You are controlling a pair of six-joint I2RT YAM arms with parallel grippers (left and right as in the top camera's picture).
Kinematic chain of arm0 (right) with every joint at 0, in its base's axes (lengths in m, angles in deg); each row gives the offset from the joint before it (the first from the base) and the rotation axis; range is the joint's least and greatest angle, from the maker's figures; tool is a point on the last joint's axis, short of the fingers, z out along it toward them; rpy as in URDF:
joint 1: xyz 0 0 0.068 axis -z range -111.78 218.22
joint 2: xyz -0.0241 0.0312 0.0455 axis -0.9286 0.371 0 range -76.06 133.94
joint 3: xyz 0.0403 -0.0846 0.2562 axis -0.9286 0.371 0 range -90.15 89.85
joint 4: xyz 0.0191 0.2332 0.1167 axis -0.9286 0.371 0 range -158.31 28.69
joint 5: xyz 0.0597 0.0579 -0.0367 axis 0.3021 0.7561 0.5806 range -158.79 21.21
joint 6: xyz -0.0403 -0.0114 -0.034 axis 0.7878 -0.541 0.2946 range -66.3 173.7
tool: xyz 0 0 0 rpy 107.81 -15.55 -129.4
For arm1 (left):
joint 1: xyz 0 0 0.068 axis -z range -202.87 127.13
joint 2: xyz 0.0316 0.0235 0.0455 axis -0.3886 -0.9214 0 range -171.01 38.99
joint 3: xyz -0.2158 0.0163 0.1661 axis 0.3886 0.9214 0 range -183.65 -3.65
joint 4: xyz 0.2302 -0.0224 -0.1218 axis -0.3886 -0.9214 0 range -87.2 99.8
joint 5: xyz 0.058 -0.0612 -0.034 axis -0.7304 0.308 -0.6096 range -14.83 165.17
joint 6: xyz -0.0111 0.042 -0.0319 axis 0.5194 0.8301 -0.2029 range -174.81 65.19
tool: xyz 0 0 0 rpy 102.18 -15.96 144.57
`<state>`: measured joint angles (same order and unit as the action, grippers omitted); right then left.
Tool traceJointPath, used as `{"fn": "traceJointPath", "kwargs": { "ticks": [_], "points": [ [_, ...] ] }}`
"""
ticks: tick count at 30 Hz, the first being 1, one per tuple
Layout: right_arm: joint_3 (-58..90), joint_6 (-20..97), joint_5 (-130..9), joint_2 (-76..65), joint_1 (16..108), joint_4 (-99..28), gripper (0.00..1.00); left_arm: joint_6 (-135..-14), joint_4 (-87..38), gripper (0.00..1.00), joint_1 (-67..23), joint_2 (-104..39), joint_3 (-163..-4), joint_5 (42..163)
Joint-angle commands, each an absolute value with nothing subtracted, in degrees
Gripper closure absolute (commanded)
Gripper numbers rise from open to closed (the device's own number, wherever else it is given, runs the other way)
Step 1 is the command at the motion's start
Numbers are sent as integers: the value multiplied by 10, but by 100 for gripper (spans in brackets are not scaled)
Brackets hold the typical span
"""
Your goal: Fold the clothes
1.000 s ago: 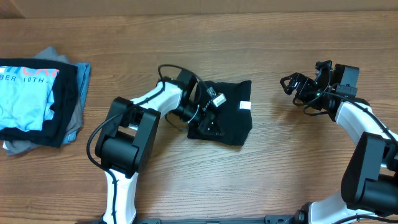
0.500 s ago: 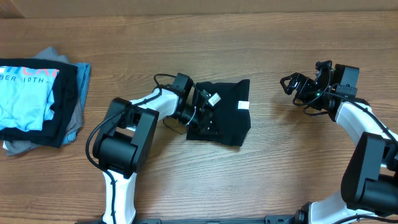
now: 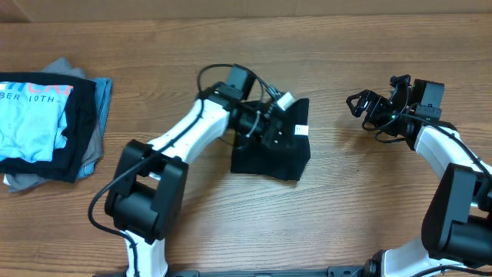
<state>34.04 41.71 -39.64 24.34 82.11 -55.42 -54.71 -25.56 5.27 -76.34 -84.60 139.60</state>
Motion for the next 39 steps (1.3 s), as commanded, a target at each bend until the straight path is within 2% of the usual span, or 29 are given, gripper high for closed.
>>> {"fn": "traceJointPath", "kwargs": {
  "ticks": [1,7,12,16,22,30,39],
  "points": [
    [339,416,-399,233,822,-558,0,-553,-255,96,96,-790,-846,1350],
    [339,417,-399,233,822,-558,0,-592,-222,96,132,-853,-846,1282],
    [339,416,-399,233,822,-558,0,-622,-177,96,134,-925,-846,1284],
    [339,417,-399,233,822,-558,0,-628,-156,96,131,-945,-847,1336],
    [339,417,-399,233,822,-558,0,-657,-154,96,131,-882,-890,1429],
    [339,417,-399,233,822,-558,0,-733,-155,96,107,-785,-990,1295],
    [339,417,-399,233,822,-558,0,-728,-217,96,87,-862,-985,1286]
  ]
}}
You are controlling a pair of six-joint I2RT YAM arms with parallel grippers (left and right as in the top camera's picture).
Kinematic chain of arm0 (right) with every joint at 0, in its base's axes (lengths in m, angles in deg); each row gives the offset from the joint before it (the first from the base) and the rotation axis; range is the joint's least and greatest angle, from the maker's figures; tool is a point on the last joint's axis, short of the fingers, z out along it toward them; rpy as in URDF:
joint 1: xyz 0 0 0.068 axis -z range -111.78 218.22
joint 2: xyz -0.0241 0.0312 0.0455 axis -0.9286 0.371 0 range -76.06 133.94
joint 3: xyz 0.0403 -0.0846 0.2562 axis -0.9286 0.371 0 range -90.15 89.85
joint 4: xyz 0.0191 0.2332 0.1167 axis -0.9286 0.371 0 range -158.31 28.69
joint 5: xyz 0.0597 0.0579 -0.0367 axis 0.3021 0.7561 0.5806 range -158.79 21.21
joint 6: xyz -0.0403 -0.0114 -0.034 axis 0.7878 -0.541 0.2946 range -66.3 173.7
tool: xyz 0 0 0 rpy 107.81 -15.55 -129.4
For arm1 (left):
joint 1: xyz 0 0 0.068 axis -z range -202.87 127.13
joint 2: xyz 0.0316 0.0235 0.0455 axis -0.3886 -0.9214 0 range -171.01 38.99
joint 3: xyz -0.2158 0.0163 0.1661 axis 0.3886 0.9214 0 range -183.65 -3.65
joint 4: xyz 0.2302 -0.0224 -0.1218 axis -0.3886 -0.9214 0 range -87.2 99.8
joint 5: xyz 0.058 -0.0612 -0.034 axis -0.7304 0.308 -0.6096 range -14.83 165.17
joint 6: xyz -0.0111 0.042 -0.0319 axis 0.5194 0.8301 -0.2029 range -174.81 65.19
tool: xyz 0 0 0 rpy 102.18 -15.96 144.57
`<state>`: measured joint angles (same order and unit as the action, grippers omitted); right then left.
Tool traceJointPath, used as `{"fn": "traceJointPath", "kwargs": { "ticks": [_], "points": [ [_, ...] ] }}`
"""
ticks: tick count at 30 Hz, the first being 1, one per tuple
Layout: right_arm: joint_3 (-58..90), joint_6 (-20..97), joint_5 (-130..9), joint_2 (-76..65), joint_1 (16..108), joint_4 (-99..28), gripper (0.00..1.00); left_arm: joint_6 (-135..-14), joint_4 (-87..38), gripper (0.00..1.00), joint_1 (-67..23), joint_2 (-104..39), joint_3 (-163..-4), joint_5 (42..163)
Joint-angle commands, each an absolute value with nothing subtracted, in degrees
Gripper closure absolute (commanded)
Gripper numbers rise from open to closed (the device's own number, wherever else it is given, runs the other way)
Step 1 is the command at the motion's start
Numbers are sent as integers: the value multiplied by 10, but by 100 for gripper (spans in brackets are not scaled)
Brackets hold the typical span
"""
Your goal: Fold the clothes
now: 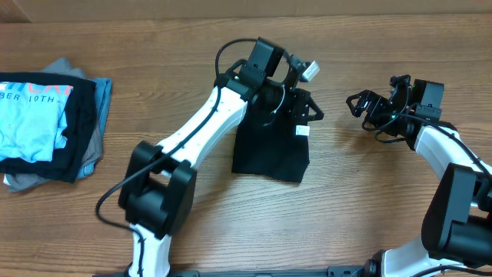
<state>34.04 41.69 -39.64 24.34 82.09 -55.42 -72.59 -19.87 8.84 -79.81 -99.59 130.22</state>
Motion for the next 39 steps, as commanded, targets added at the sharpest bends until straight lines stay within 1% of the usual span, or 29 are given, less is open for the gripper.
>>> {"fn": "traceJointPath", "kwargs": {
  "ticks": [1,7,10,16,19,23,31,39],
  "points": [
    [339,416,-399,233,822,-558,0,-728,-223,96,87,-878,-985,1286],
    [339,416,-399,233,822,-558,0,-728,-254,96,87,-962,-985,1288],
    [339,417,-399,233,822,-558,0,-729,-254,96,85,-982,-985,1293],
    [339,417,-399,233,822,-558,0,-749,-265,96,69,-965,-1032,1382],
    [339,417,-399,233,822,-558,0,-772,-263,96,61,-940,-1070,1381],
    [339,417,-399,233,822,-558,0,-793,-255,96,53,-918,-1110,1330],
    [339,417,-399,233,822,-558,0,-809,-272,96,62,-943,-1114,1166],
    [339,417,-399,233,822,-558,0,-816,-250,95,79,-997,-1114,1124]
  ]
}}
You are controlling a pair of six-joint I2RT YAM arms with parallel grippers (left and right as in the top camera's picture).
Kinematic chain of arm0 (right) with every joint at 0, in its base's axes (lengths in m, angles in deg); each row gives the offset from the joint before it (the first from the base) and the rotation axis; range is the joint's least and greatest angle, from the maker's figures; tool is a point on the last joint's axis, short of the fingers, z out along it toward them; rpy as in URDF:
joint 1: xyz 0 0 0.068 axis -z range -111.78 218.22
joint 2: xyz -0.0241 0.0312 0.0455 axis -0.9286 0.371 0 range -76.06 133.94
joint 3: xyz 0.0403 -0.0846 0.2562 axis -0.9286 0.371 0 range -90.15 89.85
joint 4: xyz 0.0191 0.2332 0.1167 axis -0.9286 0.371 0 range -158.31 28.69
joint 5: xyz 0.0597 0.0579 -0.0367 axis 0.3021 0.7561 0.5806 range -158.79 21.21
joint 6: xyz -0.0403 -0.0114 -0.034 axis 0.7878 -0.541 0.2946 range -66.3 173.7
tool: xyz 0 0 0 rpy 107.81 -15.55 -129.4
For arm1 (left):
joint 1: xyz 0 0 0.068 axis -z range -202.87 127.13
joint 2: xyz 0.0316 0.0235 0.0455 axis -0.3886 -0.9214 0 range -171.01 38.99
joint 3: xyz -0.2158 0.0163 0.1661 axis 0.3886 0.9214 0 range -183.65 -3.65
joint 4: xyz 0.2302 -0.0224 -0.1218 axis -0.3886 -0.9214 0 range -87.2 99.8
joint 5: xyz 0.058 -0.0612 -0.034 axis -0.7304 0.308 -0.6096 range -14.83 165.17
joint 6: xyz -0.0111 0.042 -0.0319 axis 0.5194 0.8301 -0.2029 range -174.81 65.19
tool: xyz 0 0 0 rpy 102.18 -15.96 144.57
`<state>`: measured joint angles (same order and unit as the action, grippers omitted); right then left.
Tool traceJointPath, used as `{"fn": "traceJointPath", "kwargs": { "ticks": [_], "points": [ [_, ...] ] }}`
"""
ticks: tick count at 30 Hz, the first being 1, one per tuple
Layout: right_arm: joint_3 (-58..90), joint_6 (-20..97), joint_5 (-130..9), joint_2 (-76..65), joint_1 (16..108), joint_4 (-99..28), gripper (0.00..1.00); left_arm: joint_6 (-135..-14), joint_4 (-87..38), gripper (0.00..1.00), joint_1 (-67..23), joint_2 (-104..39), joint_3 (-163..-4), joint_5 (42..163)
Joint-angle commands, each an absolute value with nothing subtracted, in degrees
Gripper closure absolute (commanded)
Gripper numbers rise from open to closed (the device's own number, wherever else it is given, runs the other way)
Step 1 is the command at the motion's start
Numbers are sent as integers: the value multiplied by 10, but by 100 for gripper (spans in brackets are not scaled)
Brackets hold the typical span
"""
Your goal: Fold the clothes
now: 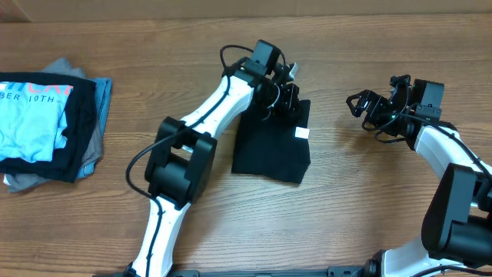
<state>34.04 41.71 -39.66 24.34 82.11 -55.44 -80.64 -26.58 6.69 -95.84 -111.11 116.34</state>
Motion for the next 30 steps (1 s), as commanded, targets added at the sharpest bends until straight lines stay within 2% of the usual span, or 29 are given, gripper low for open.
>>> {"fn": "traceJointPath", "kwargs": {
  "ticks": [1,9,15,20,24,30],
  "points": [
    [339,417,-399,233,822,-558,0,-816,-241,95,80,-1006,-1114,1126],
    [339,417,-399,233,822,-558,0,-816,-225,96,76,-1017,-1116,1170],
    [339,416,-399,233,822,-558,0,-801,-241,96,44,-928,-1143,1212],
    [339,416,-399,233,822,-558,0,-800,-291,96,-6,-870,-1143,1171],
    [339,417,-399,233,822,-558,0,-746,-378,96,-45,-874,-1137,1152],
    [339,417,-399,233,822,-558,0,-717,-407,96,-65,-885,-1083,1084]
  ]
}}
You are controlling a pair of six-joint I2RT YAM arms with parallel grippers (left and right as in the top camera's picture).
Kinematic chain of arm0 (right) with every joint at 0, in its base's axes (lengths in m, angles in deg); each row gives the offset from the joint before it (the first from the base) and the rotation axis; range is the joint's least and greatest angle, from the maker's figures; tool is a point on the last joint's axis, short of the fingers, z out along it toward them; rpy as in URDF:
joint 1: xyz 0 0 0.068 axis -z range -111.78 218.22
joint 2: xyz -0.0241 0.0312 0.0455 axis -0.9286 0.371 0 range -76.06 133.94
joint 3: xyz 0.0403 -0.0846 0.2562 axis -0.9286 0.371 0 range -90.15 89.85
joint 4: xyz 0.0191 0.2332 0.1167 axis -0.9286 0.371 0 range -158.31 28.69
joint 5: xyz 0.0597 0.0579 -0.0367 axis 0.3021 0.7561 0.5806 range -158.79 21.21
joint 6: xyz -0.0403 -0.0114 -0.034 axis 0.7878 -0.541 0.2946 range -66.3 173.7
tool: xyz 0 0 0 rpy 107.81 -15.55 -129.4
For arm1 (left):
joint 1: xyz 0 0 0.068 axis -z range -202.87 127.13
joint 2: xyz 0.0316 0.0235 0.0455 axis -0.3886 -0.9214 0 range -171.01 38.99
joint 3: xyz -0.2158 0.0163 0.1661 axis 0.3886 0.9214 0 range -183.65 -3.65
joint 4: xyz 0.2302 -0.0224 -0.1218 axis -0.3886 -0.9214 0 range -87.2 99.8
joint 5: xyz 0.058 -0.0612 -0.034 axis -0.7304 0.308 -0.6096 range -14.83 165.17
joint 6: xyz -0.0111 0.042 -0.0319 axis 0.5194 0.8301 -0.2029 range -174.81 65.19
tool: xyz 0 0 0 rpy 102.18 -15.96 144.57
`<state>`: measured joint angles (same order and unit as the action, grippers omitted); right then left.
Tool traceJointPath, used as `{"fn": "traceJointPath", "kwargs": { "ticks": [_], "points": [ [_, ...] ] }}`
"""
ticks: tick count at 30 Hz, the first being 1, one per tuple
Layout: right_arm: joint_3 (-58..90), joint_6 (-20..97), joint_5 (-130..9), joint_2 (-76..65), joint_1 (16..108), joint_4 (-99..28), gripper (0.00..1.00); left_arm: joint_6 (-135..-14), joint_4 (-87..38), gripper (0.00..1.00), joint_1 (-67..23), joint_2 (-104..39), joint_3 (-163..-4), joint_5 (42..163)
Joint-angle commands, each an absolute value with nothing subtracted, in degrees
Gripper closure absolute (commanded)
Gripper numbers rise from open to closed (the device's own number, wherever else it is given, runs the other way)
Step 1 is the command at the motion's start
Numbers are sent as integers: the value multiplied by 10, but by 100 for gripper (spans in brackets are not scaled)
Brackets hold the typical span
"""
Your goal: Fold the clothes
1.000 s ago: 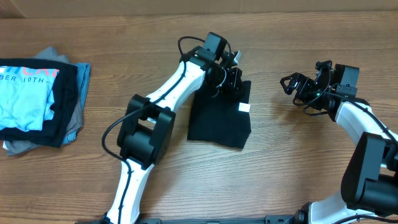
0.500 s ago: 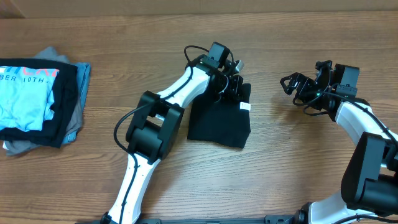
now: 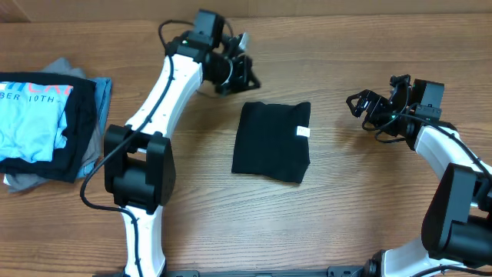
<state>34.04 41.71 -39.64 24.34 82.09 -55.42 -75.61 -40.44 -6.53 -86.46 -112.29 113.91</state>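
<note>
A black garment [image 3: 270,141] lies folded into a neat rectangle at the table's middle, with a small white tag [image 3: 303,131] showing on its right side. My left gripper [image 3: 246,72] hangs above the table up and left of the garment, apart from it, open and holding nothing. Far to the right, my right gripper [image 3: 358,105] rests open and empty, well away from the cloth.
A stack of folded clothes [image 3: 46,127], with a light blue printed shirt on top of dark and grey ones, sits at the left edge. The wooden table [image 3: 361,200] stretches around the garment.
My left gripper was down at the top edge of the black garment; now it is up and to the left, off the cloth. The garment lies flat and uncovered. The right arm has not moved.
My left gripper first lay over the black garment's upper part. Then it was raised at the garment's far edge, then down on its top edge. Now it is off the cloth and the garment lies as a flat rectangle. The right gripper stayed still throughout.
</note>
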Motion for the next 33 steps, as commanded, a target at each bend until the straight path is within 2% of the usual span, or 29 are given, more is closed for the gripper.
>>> {"fn": "traceJointPath", "kwargs": {
  "ticks": [1,7,17,25,28,33],
  "points": [
    [339,417,-399,233,822,-558,0,-717,-397,96,-64,-886,-1070,1079],
    [339,417,-399,233,822,-558,0,-717,-347,96,-64,-909,-1017,1087],
    [339,417,-399,233,822,-558,0,-714,-350,96,-79,-925,-1012,1037],
    [339,417,-399,233,822,-558,0,-708,-357,96,-82,-838,-1056,1111],
    [339,417,-399,233,822,-558,0,-710,-395,96,-82,-801,-1056,1110],
    [339,416,-399,233,822,-558,0,-612,-494,96,-74,-803,-1044,1171]
  ]
}}
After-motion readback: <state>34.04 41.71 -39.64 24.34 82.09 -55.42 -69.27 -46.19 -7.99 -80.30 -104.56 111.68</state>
